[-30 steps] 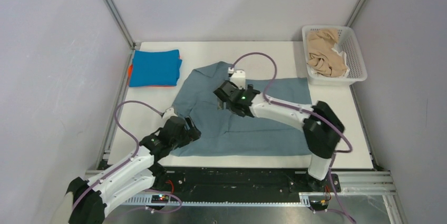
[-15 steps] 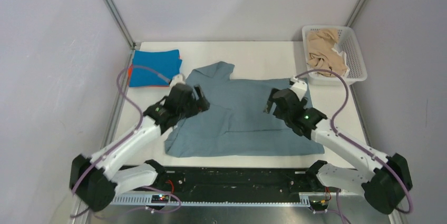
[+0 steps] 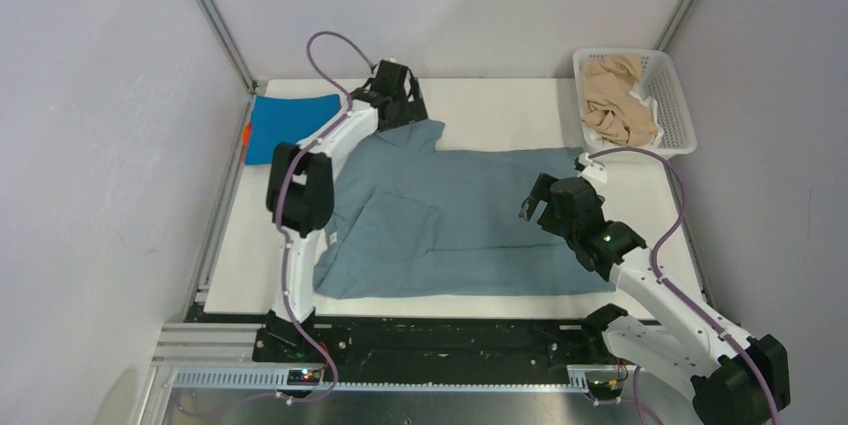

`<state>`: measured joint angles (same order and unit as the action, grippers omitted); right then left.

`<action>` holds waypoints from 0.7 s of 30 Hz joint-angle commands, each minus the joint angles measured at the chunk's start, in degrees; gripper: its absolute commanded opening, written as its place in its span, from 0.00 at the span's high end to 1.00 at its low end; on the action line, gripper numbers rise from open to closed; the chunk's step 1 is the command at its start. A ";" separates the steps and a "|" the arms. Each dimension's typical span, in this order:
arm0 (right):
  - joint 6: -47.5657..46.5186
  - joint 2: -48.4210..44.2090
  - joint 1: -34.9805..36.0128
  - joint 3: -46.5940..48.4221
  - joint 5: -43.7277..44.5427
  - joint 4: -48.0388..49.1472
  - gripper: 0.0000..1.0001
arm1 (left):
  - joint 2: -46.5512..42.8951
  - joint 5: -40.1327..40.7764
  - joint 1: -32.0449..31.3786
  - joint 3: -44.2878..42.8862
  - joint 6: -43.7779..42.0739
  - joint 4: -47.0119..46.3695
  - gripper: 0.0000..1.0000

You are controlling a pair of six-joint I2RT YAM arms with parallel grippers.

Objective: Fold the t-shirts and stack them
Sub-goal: Grab the side of the flattened tshirt furthest away from the robot with both arms

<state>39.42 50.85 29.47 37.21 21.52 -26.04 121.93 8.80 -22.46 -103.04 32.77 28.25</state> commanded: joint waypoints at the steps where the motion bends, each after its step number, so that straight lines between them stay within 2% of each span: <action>1: -1.28 1.10 -1.62 -0.34 -1.58 1.96 0.00 | 7.46 2.32 -0.03 -13.68 -6.74 0.49 0.02; 4: -1.46 1.83 -2.66 -0.74 -2.08 2.38 0.00 | 13.00 6.58 0.02 -18.67 -8.58 0.62 0.02; 8: -1.45 2.56 -3.80 -1.31 -3.30 3.69 0.00 | 17.96 1.17 1.40 -24.28 -7.56 1.71 0.02; 13: -1.28 2.49 -4.31 -1.48 -4.35 3.71 0.00 | 20.74 -7.30 4.40 -24.54 1.63 1.65 0.02; 21: -1.19 1.45 -4.82 -2.06 -4.54 3.67 0.00 | 21.34 -8.30 5.17 -22.57 4.15 1.80 0.01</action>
<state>38.76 53.36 25.06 35.42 17.43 -24.03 143.63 2.55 -17.21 -125.38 34.41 30.06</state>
